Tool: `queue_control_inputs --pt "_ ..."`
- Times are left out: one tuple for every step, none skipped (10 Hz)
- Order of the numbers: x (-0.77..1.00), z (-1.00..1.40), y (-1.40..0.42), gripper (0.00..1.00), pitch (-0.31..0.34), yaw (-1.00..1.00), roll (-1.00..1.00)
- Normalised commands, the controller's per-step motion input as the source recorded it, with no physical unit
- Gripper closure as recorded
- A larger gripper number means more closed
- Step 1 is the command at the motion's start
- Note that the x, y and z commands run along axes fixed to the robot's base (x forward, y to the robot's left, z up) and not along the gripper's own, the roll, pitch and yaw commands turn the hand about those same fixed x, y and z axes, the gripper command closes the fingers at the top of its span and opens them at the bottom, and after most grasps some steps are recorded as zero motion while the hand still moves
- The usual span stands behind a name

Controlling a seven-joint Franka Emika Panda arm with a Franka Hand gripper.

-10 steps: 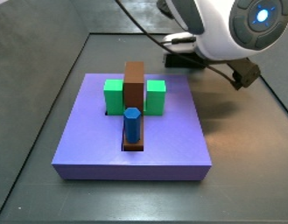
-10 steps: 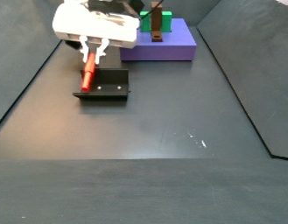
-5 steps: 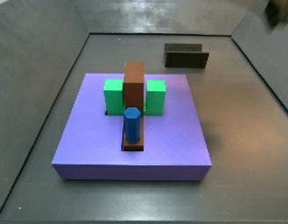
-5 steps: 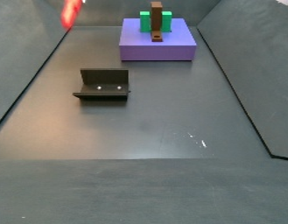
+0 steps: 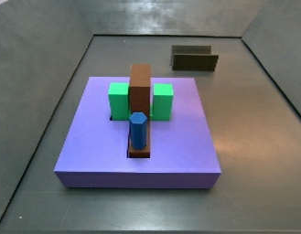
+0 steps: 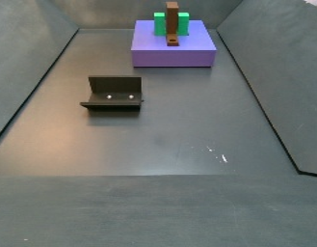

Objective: Pick up the red object. Move up. Place the red object on the fixture. Regrasp the red object. Move to above the board. Insert the red object.
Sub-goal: Move to above the board.

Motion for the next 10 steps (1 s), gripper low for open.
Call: queue_control_inputs --pt "-1.26 0.29 -1.4 1.0 0.158 -0.16 -1.0" --pt "-1.27 0.29 -1.4 1.0 0.157 -0.15 -1.0" --pt "-1.37 0.31 -1.4 1.0 0.145 -0.14 -1.0" --pt "-1.4 0.28 -1.39 1.0 0.154 -0.13 -1.0" --pt "-1.4 0.29 -1.39 1.0 0.165 -0.12 -1.0" --pt "-1.4 0.28 -1.39 1.0 0.169 -0.12 -1.0" --pt "-0.39 0.07 -0.33 1.0 0.178 -0.1 -1.0" --pt "-0.13 0.01 -0.06 1.0 0.179 -0.09 -1.0" --pt "0.02 -0.02 0.06 1.0 0.198 -0.08 -1.0" --pt "-0.05 0.02 -0.01 1.0 0.186 -0.06 -1.0"
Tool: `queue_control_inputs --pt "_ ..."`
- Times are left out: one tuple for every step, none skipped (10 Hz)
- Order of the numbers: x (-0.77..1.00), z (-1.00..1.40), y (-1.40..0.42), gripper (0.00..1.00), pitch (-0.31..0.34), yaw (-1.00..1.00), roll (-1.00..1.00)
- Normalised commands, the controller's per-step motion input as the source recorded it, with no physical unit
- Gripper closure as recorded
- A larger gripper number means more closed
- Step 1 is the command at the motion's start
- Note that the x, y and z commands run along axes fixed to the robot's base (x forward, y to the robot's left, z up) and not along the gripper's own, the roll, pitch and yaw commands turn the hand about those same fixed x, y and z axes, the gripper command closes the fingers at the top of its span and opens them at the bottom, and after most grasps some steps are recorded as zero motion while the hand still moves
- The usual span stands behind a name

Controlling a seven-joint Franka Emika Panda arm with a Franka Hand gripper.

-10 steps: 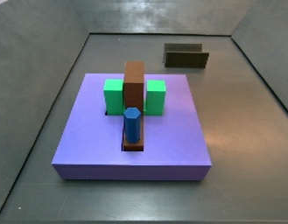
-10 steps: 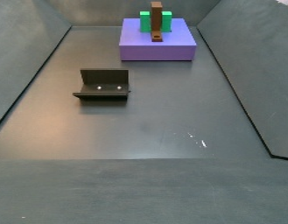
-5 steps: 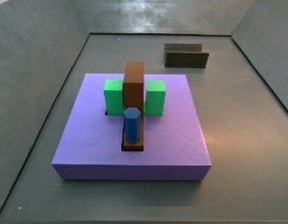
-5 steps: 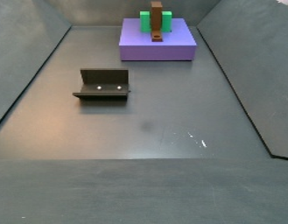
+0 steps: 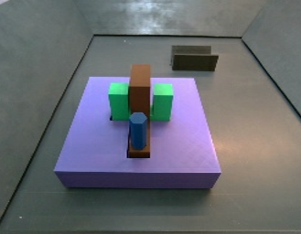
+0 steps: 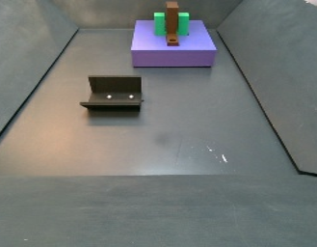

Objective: Pick up the red object. Move up. Place the red object on the fixture. Regrasp the red object. Move to above the board. Insert the red object.
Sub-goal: Move to above the board.

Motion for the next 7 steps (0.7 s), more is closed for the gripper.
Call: queue_control_inputs --pt "-0.07 0.0 0.01 1.0 0.167 -0.04 -1.0" --pt "-0.06 0.0 0.04 1.0 0.162 -0.04 -1.0" --pt "-0.05 0.0 0.04 1.0 0.127 -0.01 -0.99" --pt "-0.04 0.0 0.04 1.0 0.087 -0.01 -0.83" --pt "-0.05 -0.01 0.03 1.0 0.029 0.0 -0.51" --pt "-0.04 0.0 0.02 1.0 0.007 0.0 -0.34" --pt "-0.03 -0.01 0.01 1.0 -0.007 0.0 -0.23"
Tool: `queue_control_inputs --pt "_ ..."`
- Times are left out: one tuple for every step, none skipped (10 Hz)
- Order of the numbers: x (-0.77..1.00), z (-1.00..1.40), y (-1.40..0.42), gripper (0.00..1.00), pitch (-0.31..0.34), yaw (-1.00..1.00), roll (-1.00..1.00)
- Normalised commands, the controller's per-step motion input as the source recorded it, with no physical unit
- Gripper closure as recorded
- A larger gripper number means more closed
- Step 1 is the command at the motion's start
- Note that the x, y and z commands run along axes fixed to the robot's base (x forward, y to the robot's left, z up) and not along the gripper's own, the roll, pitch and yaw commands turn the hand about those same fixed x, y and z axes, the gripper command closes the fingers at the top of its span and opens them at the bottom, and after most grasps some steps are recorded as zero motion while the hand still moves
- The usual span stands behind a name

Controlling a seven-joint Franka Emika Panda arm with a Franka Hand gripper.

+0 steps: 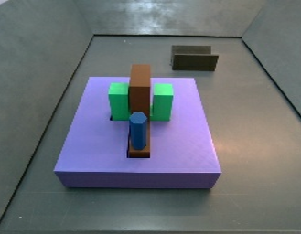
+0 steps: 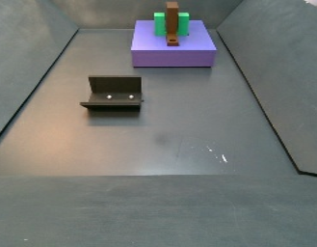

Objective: Pick up the red object. Move up. Place the red object on the fixture. Regrasp the red object. Move to above the board. Insert the red object.
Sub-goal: Insert the red object.

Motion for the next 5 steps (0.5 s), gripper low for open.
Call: queue_control_inputs --pt "0.23 -0.13 0.0 1.0 0.1 -0.16 -0.13" --pt "0.32 -0.19 0.28 1.0 0.073 -0.07 -0.42" --pt "0.45 -0.05 0.35 1.0 0.046 -0.03 -0.5" --pt "0.47 0.0 0.29 1.0 0.027 -0.03 -0.5" --pt "0.5 0.0 0.3 1.0 0.027 -0.01 -0.5"
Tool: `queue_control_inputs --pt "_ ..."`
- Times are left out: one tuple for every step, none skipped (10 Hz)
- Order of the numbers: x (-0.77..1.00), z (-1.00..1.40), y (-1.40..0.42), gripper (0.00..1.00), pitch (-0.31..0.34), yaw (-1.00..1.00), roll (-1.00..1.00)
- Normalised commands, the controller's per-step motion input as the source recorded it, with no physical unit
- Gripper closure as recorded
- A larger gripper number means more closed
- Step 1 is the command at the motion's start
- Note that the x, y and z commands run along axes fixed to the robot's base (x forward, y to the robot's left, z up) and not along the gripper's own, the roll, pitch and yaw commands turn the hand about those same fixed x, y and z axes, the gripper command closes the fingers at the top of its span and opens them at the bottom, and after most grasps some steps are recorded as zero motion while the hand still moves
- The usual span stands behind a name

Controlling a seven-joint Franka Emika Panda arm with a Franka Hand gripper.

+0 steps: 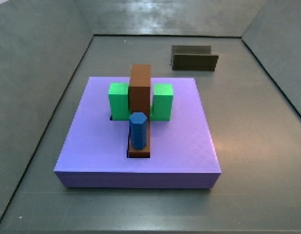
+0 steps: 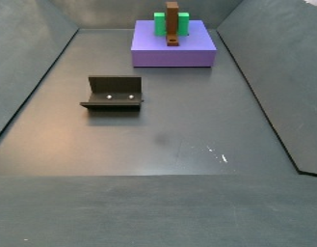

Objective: Pick up the red object. Move up. Place the red object on the fixture. Regrasp the red object. Move to above the board. Insert the red object.
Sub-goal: Insert the red object.

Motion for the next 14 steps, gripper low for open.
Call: queue_control_inputs --pt "0.47 0.0 0.3 1.0 0.029 -0.03 -0.5" --pt "0.45 -0.02 0.34 1.0 0.031 -0.05 -0.5" --pt "0.32 -0.36 0.51 1.0 0.016 -0.17 -0.41" --pt "0.13 -0.78 0.39 1.0 0.0 -0.19 -0.19" --pt "0.03 -0.99 0.26 1.0 0.0 -0.21 -0.08" --pt "0.0 -0.96 0.21 1.0 0.0 -0.25 -0.11" --pt "-0.05 -0.75 0.07 1.0 0.0 -0.35 -0.21" --pt "-0.15 -0.61 0.0 1.0 -0.004 -0.44 -0.27" --pt "-0.19 -0.45 -0.05 1.0 -0.026 -0.54 -0.34" --pt "-0.13 -0.34 -0.14 1.0 -0.073 -0.57 -0.39" --pt "-0.12 -0.27 -0.17 1.0 -0.09 -0.54 -0.41" --pt "-0.04 -0.32 -0.11 1.0 -0.079 -0.49 -0.4" --pt "-0.04 -0.34 -0.08 1.0 -0.09 -0.49 -0.39" --pt "-0.03 -0.44 0.0 1.0 -0.099 -0.48 -0.34"
